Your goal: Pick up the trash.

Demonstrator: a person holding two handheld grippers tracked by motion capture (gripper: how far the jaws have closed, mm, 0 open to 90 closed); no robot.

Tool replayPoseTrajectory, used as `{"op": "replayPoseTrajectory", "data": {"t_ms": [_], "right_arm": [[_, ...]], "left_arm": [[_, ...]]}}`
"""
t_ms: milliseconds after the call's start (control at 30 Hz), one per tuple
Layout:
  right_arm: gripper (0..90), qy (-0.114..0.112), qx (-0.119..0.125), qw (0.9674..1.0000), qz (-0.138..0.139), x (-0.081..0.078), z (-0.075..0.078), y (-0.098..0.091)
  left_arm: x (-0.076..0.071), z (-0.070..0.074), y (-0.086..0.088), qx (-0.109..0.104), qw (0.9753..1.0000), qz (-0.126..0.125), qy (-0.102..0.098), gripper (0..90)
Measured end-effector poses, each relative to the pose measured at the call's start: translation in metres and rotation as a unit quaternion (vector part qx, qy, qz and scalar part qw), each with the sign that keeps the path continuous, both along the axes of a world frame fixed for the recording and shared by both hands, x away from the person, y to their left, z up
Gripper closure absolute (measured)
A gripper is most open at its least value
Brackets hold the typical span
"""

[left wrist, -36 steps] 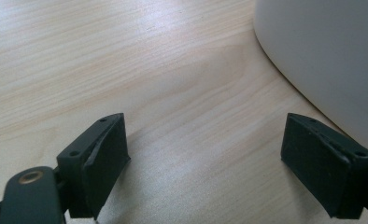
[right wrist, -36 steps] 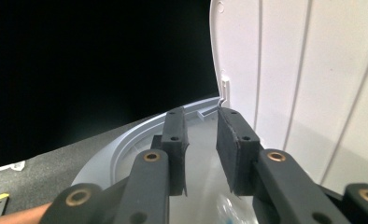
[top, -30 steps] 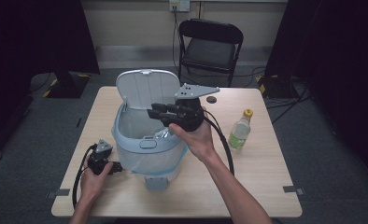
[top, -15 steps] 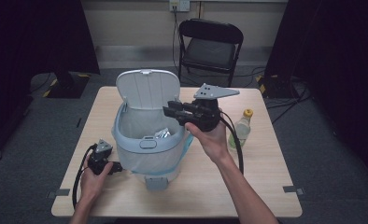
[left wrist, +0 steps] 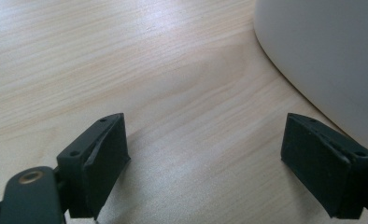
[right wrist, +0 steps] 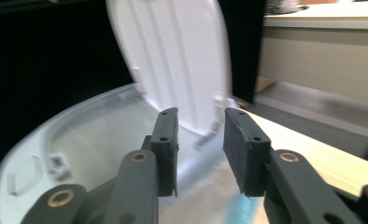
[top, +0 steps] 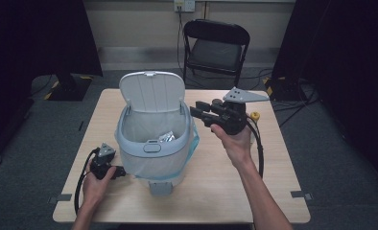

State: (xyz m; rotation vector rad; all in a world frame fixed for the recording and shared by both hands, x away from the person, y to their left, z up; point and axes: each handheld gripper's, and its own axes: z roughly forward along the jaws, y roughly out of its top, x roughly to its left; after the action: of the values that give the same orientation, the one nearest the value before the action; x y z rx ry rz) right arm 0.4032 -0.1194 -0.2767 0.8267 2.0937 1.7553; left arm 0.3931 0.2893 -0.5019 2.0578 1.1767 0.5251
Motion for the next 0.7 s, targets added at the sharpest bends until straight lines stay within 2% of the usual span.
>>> {"op": "replayPoseTrajectory", "data": {"t_ms": [133,300,433,700], "right_arm": [[62.3,-0.004,-0.004,0.9997,-0.025,-0.001,-0.004,-0.014],[60.9,0.002,-0.011,0.9986,-0.052,-0.002,-0.014,-0.031],[59.6,0.013,-0.019,0.9979,-0.061,-0.004,-0.027,-0.037],[56.7,0.05,-0.017,0.9954,-0.079,-0.01,-0.06,-0.052]], "left_arm": [[0.0,0.0,0.0,0.0,1.0,0.0,0.0,14.1],[0.0,0.0,0.0,0.0,1.0,0.0,0.0,14.1],[0.0,0.0,0.0,0.0,1.0,0.0,0.0,14.1],[0.0,0.0,0.0,0.0,1.0,0.0,0.0,14.1]]}}
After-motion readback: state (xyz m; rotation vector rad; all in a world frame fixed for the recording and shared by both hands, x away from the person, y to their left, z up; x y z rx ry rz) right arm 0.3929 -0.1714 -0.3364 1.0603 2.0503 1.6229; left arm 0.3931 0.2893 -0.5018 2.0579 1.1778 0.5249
